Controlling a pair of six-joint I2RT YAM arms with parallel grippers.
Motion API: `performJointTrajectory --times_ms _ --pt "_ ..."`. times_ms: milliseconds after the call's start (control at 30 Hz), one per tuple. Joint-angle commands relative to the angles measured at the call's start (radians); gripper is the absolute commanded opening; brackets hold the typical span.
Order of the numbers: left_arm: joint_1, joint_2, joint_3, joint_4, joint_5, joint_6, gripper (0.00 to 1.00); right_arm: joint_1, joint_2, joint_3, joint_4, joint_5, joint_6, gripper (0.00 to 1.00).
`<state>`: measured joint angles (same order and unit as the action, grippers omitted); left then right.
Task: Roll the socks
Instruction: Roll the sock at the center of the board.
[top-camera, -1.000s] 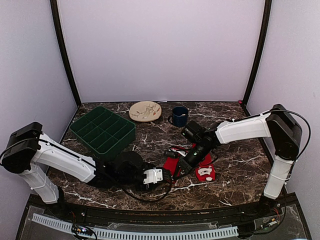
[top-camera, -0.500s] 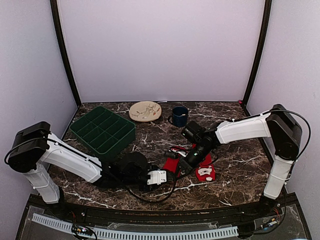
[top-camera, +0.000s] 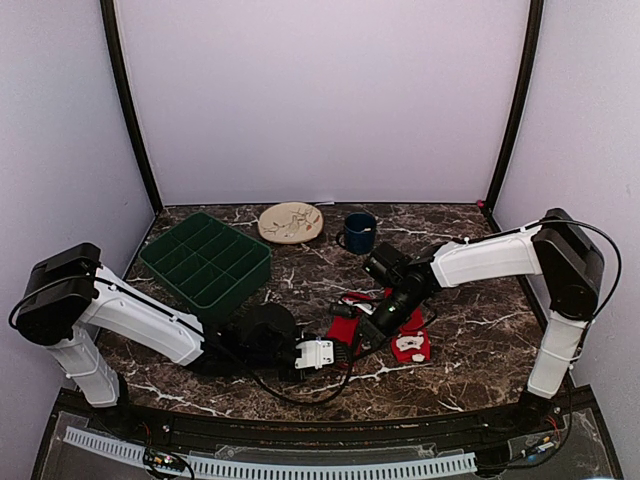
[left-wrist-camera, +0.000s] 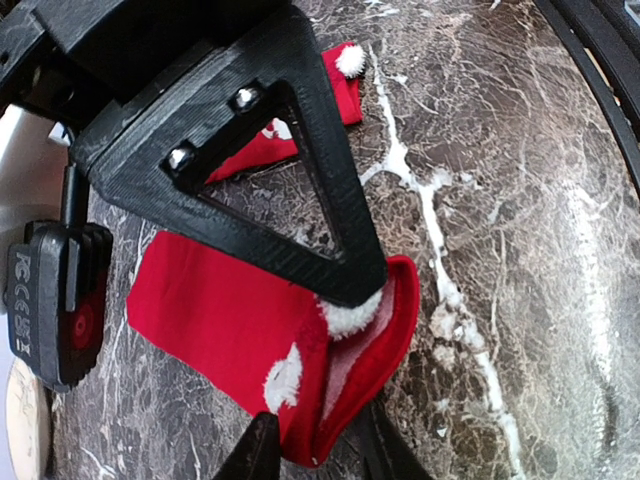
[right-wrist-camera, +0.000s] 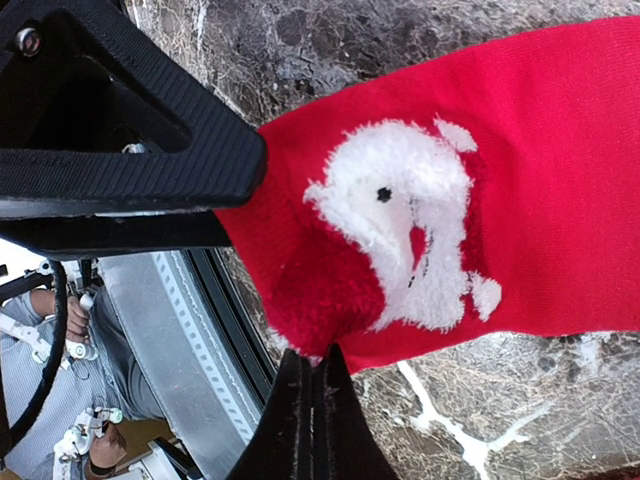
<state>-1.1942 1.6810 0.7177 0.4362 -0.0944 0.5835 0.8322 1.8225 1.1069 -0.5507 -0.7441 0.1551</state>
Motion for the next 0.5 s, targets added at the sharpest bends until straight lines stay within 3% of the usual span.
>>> performJointTrajectory --times_ms 0,333,467 --pt "-0.004 -0.01 0.022 -0.002 0.009 0.001 0.28 0.003 0.009 0.018 -0.012 -0.006 -0.011 0.0" --pt "-0.004 -0.008 0.028 -0.027 0.026 -0.009 0.12 0.004 0.012 0.025 -0.017 0.001 -0.01 0.0" --pt "-0.003 -0.002 0.034 -0.048 0.033 -0.021 0.0 0.003 0.012 0.025 -0.018 0.007 -0.005 0.0"
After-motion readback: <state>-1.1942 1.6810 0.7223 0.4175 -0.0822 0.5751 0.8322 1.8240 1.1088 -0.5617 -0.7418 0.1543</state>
